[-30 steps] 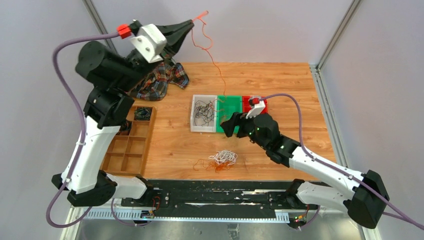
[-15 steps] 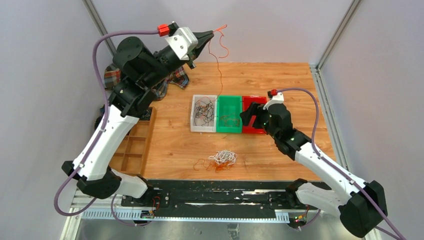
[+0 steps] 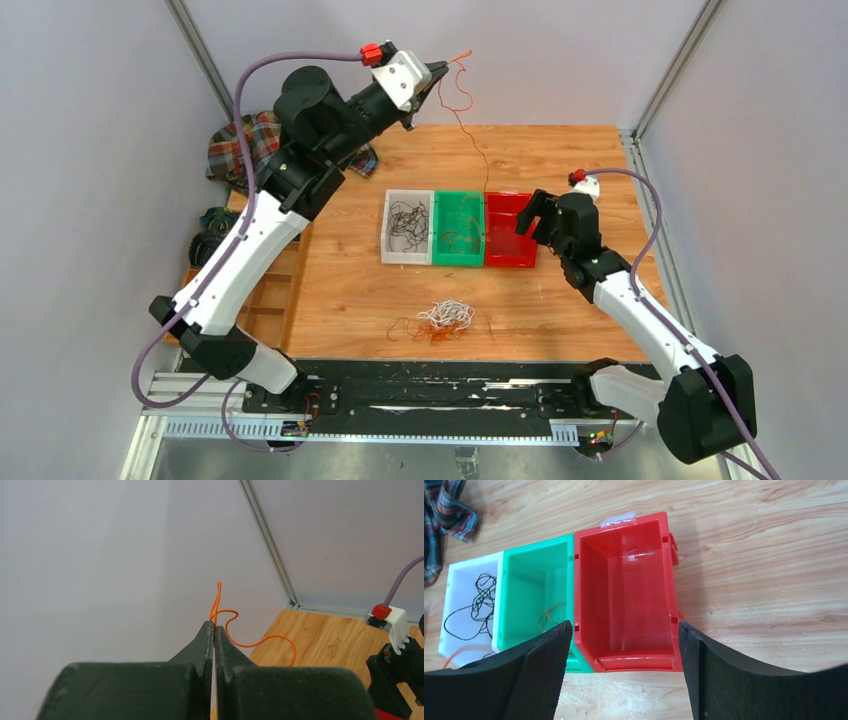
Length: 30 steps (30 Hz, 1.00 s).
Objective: Untangle the cables
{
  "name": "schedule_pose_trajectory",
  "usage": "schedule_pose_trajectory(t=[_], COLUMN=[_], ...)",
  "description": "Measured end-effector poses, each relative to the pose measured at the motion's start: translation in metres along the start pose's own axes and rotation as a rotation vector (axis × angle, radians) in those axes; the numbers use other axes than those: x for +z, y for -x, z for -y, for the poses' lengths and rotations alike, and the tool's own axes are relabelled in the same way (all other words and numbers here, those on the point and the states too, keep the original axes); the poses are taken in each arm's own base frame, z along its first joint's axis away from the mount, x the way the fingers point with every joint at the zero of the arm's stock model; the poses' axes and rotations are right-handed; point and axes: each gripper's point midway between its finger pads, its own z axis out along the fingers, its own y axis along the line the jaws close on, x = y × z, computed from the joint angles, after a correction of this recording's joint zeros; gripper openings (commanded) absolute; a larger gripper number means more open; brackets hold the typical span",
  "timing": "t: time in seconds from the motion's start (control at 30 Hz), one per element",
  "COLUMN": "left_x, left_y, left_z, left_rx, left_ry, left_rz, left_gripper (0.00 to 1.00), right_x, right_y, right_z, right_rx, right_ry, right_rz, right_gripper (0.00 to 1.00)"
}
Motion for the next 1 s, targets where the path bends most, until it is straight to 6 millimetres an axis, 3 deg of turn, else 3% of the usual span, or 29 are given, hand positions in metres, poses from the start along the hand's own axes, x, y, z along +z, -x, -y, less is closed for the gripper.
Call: schedule_pose_trajectory(t=[0.4, 0.8, 1.0], left_x=[0.043, 0.046, 0.04], left_y=[-0.081, -0.093, -0.129], left_z=[0.02, 0.024, 0.054], left_rx=[-0.04, -0.031, -0.033], left_ry=[-0.018, -0.029, -0.102], left_rz=[-0.123, -0.142, -0.238], left_gripper=[0.0, 0.01, 0.0], right_x=[0.006, 0.006, 0.004], right_y=[0.002, 0.001, 0.002], right_z=[0.004, 0.012, 0.015], right_rx=[0.012, 0.035, 0.041], right_ry=[-0.008, -0.014, -0.017], right_rz=[0.004, 0.009, 0.018], right_gripper=[0.76, 0.75, 0.75])
